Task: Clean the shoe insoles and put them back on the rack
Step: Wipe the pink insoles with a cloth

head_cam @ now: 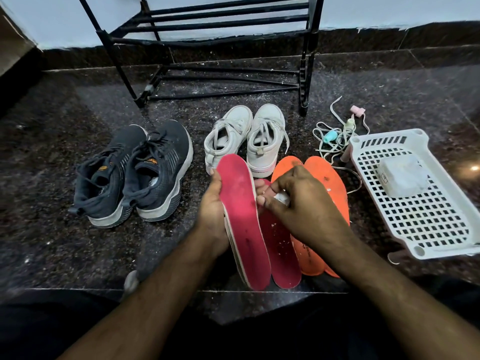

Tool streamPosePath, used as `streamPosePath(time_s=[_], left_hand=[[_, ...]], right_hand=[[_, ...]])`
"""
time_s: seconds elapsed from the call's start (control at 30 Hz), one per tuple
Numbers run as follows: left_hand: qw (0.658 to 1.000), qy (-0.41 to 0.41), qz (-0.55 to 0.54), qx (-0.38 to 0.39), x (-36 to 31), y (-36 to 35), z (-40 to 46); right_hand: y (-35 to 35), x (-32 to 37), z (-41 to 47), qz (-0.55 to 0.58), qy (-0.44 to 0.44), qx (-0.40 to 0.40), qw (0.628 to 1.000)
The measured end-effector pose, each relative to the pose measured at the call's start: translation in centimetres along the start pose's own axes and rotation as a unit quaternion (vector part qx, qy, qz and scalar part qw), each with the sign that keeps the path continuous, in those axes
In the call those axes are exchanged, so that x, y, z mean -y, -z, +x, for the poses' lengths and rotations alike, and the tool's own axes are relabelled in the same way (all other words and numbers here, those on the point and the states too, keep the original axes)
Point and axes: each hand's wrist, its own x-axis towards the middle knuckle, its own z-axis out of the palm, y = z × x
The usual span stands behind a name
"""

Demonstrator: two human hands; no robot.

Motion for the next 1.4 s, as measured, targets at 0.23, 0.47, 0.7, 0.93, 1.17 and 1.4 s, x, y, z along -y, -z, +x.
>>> streamPosePath(time_s=[0.23,0.47,0.7,0.93,1.17,1.4], left_hand=[[0.997,-0.065,0.029,-0.001,-1.4,0.8,0.2],[0.997,-0.068,0.044,0.007,-2.2,0.6,-0.2],[0.994,-0.076,0.070,0.043,0.2,0.0,-0.7],[0.993,-0.051,0.101,0.032,-0.6,-0.5,-0.9],[0.998,-0.032,0.043,0.027,-1.5,-0.8,-1.1],[0.995,-0.052,0.070,0.041,-2.5,-0.5,-1.5]], right_hand=[[-2.2,-0.3,-0.4,0.151,-0.099,0.183,0.966],[-3.1,0.6,-1.0,0.347,-0.095,0.209,0.909],[-2.7,-0.2,0.2,0.188,-0.062,0.057,0.979],[-3.6,0.1,-0.3,-0.009,0.075,0.107,0.991],[-2.3,0.3,-0.1,0.086,-0.001,0.149,0.985],[-2.0,0.0,-0.3,0.099,-0.032,0.181,0.978]])
